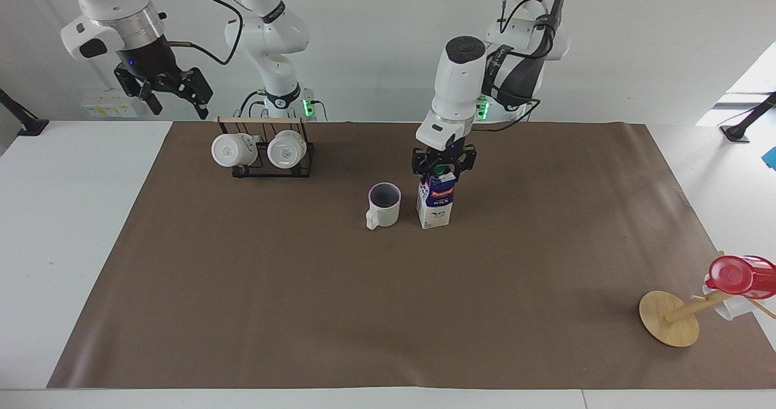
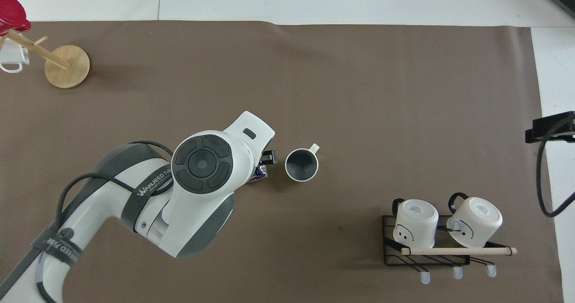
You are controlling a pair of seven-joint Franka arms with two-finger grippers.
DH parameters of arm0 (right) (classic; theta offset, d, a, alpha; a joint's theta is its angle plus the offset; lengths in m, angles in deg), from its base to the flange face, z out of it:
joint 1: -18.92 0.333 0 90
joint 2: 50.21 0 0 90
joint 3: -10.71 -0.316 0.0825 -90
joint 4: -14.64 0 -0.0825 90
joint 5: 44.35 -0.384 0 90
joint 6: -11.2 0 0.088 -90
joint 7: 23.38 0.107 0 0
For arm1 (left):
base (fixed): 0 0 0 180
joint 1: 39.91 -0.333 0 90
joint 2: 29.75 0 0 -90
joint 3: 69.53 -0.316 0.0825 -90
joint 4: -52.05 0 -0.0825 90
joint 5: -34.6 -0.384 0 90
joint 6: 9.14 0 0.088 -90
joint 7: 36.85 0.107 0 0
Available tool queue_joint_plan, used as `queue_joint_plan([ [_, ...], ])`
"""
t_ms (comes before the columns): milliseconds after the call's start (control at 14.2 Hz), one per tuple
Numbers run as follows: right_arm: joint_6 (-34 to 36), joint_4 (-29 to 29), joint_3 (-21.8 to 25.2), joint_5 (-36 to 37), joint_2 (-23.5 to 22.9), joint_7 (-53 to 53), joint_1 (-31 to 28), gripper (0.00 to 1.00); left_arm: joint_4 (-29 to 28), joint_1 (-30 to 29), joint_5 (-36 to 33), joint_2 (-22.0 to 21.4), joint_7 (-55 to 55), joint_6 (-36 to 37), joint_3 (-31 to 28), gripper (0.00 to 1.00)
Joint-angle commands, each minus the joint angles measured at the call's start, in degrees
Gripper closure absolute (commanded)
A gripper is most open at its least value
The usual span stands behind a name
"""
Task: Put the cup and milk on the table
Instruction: 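Carry the milk carton with the left gripper beside the mug, then open the left gripper and withdraw it from the carton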
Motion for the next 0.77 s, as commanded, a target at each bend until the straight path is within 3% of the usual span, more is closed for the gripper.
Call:
queue_joint_plan([
  [0,0.4,-0.2,-0.2,-0.1,0.4,-1.5,-0.2,0.0,3.1,-0.2,-0.9,-1.2,0.0,4.5,-0.7,0.0],
  [140,0.4,-0.2,-0.3,-0.1,0.4,-1.5,-0.2,0.0,8.5,-0.6,0.0,-1.1,0.0,12.1,-1.3,0.0],
  [351,0.4,-0.2,-0.2,-0.1,0.4,-1.5,-0.2,0.0,11.2,-4.2,0.4,-2.3,0.9,16.9,-1.9,0.0],
  [702,0.3,-0.2,-0.2,-0.1,0.5,-1.3,-0.2,0.0,18.1,-12.0,0.4,-2.3,14.3,25.6,-2.0,0.0],
])
